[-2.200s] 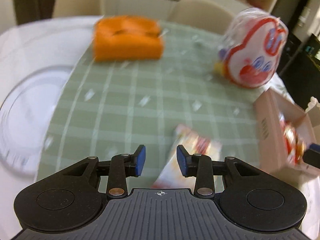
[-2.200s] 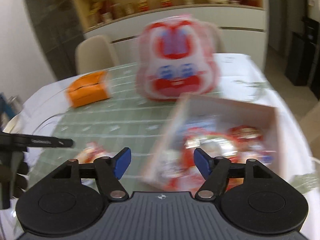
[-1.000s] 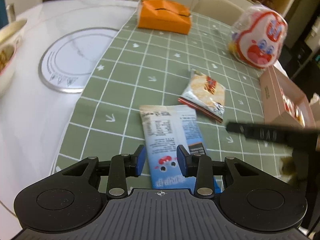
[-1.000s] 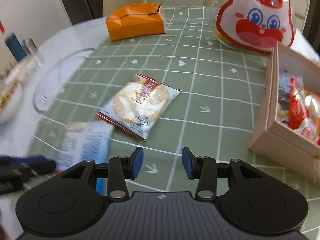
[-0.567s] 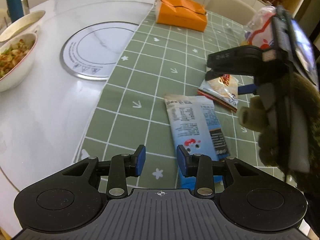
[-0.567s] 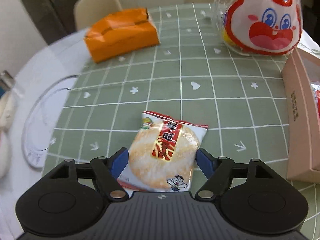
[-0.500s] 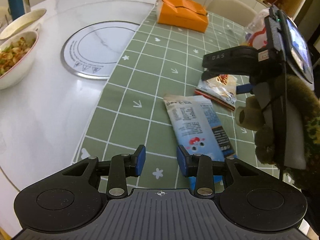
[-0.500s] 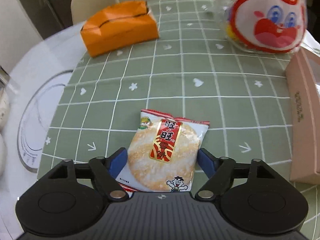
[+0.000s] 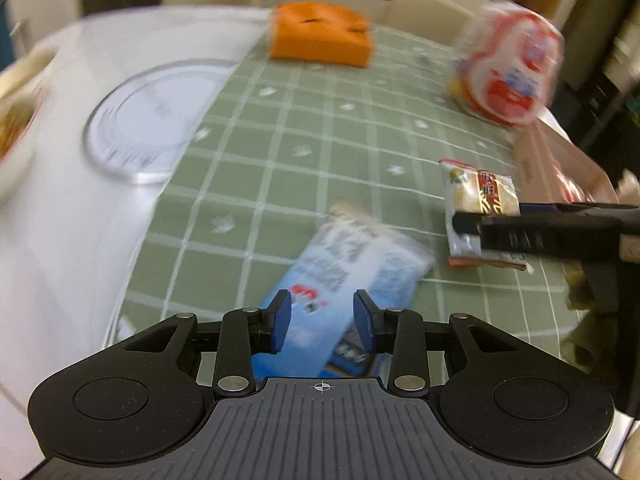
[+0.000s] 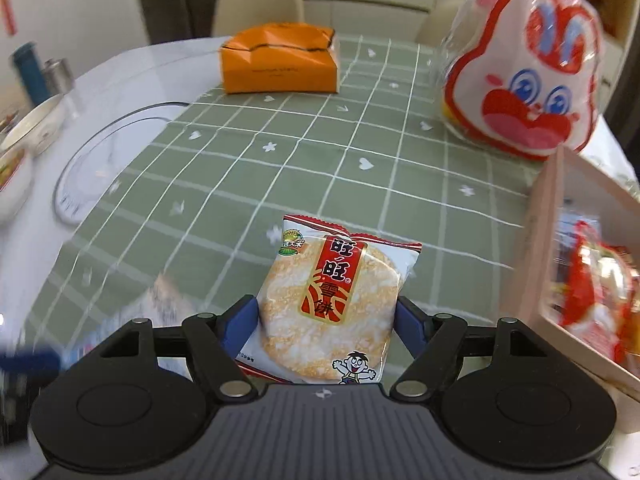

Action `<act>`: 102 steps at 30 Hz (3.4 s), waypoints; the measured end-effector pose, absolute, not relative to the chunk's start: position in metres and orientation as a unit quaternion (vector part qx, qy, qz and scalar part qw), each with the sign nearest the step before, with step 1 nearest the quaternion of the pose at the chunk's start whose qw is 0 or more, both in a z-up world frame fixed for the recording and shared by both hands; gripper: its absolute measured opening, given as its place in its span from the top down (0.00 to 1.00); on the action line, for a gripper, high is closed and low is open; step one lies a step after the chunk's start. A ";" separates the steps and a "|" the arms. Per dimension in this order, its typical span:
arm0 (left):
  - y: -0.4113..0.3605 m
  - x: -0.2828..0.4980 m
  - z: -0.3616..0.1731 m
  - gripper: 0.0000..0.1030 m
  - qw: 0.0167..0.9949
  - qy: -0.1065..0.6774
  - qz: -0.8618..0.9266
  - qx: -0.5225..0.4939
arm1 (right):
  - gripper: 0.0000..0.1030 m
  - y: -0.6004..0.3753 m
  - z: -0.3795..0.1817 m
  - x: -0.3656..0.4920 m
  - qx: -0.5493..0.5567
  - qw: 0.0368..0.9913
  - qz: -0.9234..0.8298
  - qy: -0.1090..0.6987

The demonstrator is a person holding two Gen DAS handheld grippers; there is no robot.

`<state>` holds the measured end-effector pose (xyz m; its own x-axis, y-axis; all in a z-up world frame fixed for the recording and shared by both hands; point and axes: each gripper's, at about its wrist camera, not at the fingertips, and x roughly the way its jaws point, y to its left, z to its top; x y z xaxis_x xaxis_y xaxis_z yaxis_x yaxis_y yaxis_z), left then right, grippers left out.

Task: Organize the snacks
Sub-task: 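Grasp the Want Want rice cracker packet with the right tool, then grasp the blue-white bar packet with the left tool while the right tool holds the rice cracker, then carry the blue-white packet and rice cracker into the pink box and open both tools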

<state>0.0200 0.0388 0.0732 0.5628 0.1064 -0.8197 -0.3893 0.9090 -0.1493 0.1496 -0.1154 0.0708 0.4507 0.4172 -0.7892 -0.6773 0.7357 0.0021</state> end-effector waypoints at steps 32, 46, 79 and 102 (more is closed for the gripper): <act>0.005 0.055 0.049 0.12 0.857 0.514 0.022 -0.016 | 0.01 -0.189 0.023 0.098 -0.128 0.865 0.334 0.353; 0.028 0.071 0.033 0.11 0.854 0.517 0.034 -0.049 | 0.00 -0.190 0.022 0.095 -0.126 0.867 0.334 0.349; 0.036 -0.002 0.075 0.24 0.858 0.475 0.086 -0.175 | 0.15 -0.156 0.032 0.109 -0.113 0.869 0.268 0.401; 0.000 0.009 0.060 0.24 0.840 0.520 0.027 -0.152 | 0.25 -0.192 0.045 0.090 -0.101 0.859 0.257 0.430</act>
